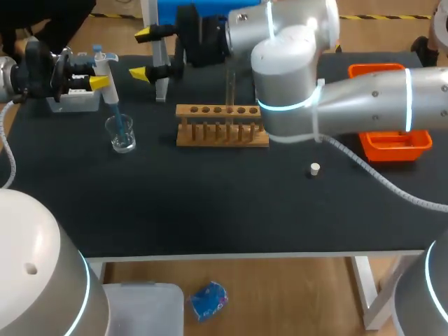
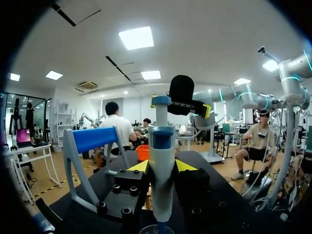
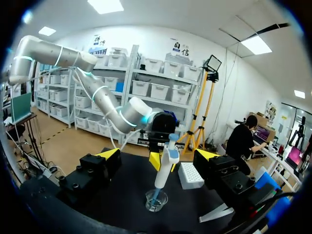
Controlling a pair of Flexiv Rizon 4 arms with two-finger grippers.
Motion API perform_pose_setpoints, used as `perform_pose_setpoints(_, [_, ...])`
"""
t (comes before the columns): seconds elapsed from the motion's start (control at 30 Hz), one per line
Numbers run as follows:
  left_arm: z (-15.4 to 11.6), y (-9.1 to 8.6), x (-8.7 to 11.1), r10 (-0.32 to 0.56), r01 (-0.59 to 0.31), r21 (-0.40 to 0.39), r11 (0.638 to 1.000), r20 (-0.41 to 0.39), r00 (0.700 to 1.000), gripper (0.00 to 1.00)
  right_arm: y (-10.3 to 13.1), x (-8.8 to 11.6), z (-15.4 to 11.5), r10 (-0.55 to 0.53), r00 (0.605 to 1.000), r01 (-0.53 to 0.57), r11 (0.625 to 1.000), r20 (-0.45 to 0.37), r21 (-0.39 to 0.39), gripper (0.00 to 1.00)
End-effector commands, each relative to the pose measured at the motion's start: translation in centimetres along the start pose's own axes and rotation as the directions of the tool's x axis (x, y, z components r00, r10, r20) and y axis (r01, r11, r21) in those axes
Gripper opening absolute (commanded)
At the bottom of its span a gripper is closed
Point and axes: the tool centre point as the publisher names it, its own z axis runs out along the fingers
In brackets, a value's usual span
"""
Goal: Invert the test tube, pick up the pipette, mount the tip to pipette, aspirate from beaker and dispense into the tube, eject the tip, return the pipette, and cap with the stopper.
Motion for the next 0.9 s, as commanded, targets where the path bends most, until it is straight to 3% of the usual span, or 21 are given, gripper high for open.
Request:
perform_pose_setpoints(0.03, [-0.2,0.1,-0.2,0.001,-0.001,0.002,1.0,-0.006,1.0,0.0,0.8,-1.2,1.1,0.02,0.986,-0.013,0.999,-0.165,0.045,1.0])
perform_pose_setpoints(0.2, [-0.2,0.1,-0.2,0.001,-0.001,0.002,1.0,-0.006,1.0,0.0,0.9,-1.9,1.9,0.043,0.981,-0.033,0.998,-0.189,0.057,1.0])
perform_pose_setpoints(0.23, [-0.2,0.1,-0.2,0.001,-0.001,0.002,1.0,-0.006,1.0,0.0,0.9,-2.1,2.0,0.053,0.979,-0.042,0.998,-0.197,0.055,0.89])
perform_pose_setpoints(0.27, [-0.2,0.1,-0.2,0.001,-0.001,0.002,1.0,-0.006,1.0,0.0,0.9,-2.2,2.1,0.052,0.979,-0.041,0.998,-0.196,0.057,0.5])
perform_pose_setpoints(0.3, [-0.2,0.1,-0.2,0.001,-0.001,0.002,1.0,-0.006,1.0,0.0,0.9,-2.4,2.3,0.049,0.98,-0.038,0.997,-0.193,0.061,0.4])
perform_pose_setpoints(0.37, [-0.2,0.1,-0.2,0.001,-0.001,0.002,1.0,-0.006,1.0,0.0,1.1,-2.4,2.5,0.048,0.978,-0.037,0.997,-0.201,0.061,0.0])
perform_pose_setpoints(0.9, [-0.2,0.1,-0.2,0.001,-0.001,0.002,1.0,-0.006,1.0,0.0,3.0,-3.4,4.6,0.111,0.97,-0.101,0.993,-0.214,0.059,0.0])
